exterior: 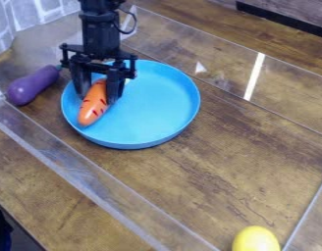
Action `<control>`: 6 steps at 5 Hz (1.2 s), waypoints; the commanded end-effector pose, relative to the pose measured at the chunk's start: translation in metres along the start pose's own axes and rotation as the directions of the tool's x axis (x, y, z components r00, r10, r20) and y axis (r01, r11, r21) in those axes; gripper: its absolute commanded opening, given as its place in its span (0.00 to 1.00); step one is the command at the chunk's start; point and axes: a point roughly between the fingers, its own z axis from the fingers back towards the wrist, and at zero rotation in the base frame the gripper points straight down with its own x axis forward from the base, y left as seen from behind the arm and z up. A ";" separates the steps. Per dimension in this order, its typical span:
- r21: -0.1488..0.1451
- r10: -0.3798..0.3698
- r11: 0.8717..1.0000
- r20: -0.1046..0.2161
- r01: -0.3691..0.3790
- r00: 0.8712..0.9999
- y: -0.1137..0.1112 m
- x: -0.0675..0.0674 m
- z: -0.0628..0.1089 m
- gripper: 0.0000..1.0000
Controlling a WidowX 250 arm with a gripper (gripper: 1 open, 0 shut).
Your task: Move the carrot to the right side
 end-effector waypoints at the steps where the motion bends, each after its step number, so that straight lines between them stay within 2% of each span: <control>1: 0.012 -0.042 0.999 0.115 0.041 0.992 -0.010 0.005 0.039 0.00; 6: 0.051 -0.137 0.990 0.139 0.132 0.981 -0.028 0.002 0.054 0.00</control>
